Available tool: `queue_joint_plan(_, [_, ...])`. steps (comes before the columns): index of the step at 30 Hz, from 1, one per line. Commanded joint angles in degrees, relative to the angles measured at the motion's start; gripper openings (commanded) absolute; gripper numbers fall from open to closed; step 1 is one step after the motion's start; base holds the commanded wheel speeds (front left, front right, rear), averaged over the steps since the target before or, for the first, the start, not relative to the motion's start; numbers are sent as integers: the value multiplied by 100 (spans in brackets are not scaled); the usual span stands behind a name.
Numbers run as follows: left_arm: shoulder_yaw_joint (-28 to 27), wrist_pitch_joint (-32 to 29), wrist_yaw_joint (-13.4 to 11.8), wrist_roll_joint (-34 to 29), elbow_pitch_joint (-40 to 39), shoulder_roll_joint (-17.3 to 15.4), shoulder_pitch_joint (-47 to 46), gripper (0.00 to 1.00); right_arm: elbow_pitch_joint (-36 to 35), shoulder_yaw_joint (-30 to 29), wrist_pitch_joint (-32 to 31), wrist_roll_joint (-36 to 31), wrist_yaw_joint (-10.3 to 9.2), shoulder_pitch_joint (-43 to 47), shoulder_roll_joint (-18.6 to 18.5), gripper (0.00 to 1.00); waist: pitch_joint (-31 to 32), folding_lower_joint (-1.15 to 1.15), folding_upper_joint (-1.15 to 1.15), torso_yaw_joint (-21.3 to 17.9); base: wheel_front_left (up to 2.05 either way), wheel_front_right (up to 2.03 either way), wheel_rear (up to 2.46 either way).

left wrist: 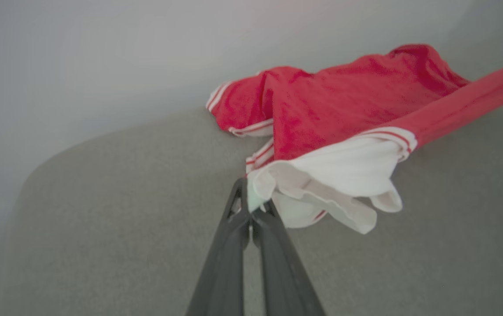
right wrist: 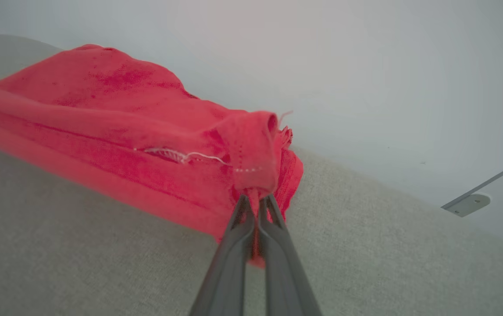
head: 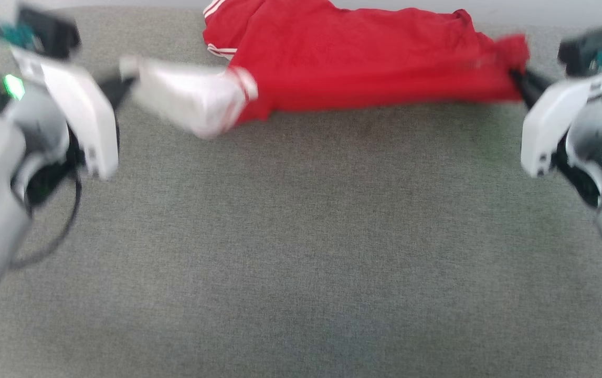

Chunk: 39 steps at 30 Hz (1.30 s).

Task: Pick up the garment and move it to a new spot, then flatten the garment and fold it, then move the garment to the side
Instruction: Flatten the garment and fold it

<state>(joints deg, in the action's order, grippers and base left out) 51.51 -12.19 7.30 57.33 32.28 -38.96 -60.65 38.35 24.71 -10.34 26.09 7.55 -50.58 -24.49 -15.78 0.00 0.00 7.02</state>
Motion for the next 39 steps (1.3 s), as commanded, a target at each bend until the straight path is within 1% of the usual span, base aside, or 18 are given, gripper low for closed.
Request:
queue_joint_plan(1, [22,-153,-4,118,-149,-100,183,0,-95,17,-83,105,-12,156,-65,0,15,0,0,-7,0,0,0])
queue_joint_plan(2, [62,-312,-59,239,-359,-208,422,0,-194,74,-211,200,-12,347,-111,0,29,0,0,-12,0,0,0])
queue_joint_plan(5, [131,-734,-393,616,-1123,-546,1116,0,-568,214,-599,493,-11,857,-301,0,68,0,0,-17,0,0,0])
queue_joint_plan(7, [148,-926,-681,838,-1678,-782,1531,0,-868,238,-814,660,-11,1155,-422,0,81,0,0,-29,0,0,0])
queue_joint_plan(11, [225,-1170,-1349,1167,-2831,-1243,2324,0,-1509,255,-1255,953,-11,1821,-651,0,108,0,0,-42,0,0,0])
queue_joint_plan(14, [290,-1268,-1833,1353,-3633,-1564,2840,0,-2069,242,-1616,1225,-11,2305,-846,0,123,0,0,-60,0,0,0])
queue_joint_plan(17, [332,-1261,-2241,1562,-4269,-1828,3284,0,-2586,231,-1916,1445,-11,2820,-1060,0,142,0,0,-71,0,0,0])
queue_joint_plan(19, [357,-1229,-2470,1672,-4592,-1955,3574,0,-2882,172,-2106,1546,-10,3167,-1211,0,161,0,0,-74,0,0,0])
queue_joint_plan(22, [412,-1177,-2726,1834,-4941,-2112,3919,0,-3258,48,-2366,1684,-9,3670,-1322,0,188,0,0,-88,0,0,0])
queue_joint_plan(25, [437,-1126,-2902,1994,-5186,-2204,4183,0,-3594,-69,-2606,1768,-9,4126,-1426,0,206,0,0,-99,0,0,0])
queue_joint_plan(29, [405,-1040,-3011,2016,-5385,-2365,4320,0,-3887,-441,-2644,1813,-9,4544,-1415,0,229,0,0,-106,0,0,0])
queue_joint_plan(32, [256,-997,-3044,1907,-5503,-2558,4127,0,-4103,-748,-2645,1741,-9,4682,-1347,0,256,0,0,-114,0,0,0])
queue_joint_plan(37, [-82,-990,-2989,1542,-5643,-2923,3585,0,-4505,-1164,-2746,1506,-9,4588,-1188,0,258,0,0,-157,0,0,0])
queue_joint_plan(39, [-142,-1027,-2962,1433,-5623,-2966,3443,0,-4570,-1233,-2774,1452,-9,4527,-1126,0,251,0,0,-169,0,0,0])
